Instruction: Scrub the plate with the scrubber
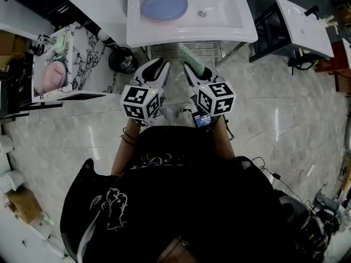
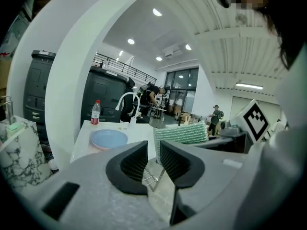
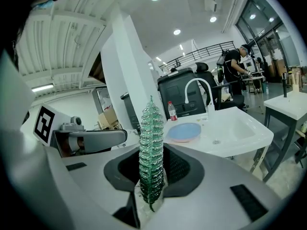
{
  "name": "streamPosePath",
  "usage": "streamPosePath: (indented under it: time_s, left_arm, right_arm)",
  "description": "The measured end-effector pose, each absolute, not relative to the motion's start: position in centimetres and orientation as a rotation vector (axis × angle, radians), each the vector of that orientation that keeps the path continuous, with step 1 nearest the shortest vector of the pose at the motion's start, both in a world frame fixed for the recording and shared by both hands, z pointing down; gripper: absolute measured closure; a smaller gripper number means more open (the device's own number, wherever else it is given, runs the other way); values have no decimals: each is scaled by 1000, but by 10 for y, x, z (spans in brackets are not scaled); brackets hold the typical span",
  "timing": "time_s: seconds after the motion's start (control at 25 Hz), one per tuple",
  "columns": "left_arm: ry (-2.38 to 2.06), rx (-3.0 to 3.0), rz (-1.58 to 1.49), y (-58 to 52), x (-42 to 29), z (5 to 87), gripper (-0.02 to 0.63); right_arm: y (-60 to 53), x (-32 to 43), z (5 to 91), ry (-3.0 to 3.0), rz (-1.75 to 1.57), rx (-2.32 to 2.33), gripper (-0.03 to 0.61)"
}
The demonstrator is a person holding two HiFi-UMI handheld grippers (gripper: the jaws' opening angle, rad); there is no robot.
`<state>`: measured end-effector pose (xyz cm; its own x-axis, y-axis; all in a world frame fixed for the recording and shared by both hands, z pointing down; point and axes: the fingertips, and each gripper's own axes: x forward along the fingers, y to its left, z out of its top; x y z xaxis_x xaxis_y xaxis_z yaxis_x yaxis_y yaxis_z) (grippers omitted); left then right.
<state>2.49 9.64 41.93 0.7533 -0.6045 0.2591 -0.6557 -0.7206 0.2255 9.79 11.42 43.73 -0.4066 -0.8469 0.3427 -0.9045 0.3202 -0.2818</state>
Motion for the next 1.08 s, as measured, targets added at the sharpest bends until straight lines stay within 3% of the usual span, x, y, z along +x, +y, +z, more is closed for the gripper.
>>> streamPosePath:
  time_s: [1.08]
  left_arm:
    - [-878, 2707, 218, 110, -14, 417, 523]
  right_arm:
    - [136, 62, 438, -2359, 658, 1710, 486]
